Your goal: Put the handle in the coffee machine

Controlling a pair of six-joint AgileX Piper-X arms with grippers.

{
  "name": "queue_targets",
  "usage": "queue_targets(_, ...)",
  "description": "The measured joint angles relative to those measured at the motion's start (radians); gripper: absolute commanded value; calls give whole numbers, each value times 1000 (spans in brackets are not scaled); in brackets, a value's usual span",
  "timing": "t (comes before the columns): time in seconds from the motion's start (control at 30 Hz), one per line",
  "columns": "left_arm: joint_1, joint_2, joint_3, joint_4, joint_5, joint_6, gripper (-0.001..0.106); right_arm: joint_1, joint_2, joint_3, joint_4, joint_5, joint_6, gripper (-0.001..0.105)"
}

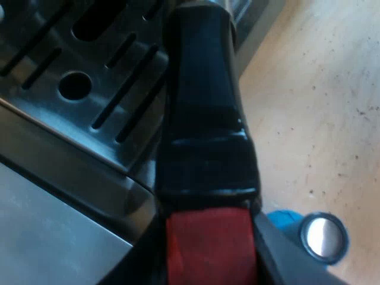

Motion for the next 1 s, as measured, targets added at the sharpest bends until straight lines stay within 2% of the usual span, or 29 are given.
queue_targets(0.13, 6, 10, -2, -4, 5, 0, 1, 0, 34, 0, -84, 33, -22, 60)
queue_targets(0.17, 6, 9, -2, -7, 8, 0, 1, -5, 61, 0, -130, 50, -49, 58)
queue_targets(0.53, 30, 37, -2, -53, 19, -5, 1, -78, 127, -55, -185, 44, -52, 58)
queue_targets(0.73, 29, 47, -50, -70, 24, -11, 1, -122, 174, -104, -186, -1, -57, 58)
queue_targets(1.0, 29, 55, -63, -74, 32, -16, 1, -140, 204, -159, -189, -10, -83, 58)
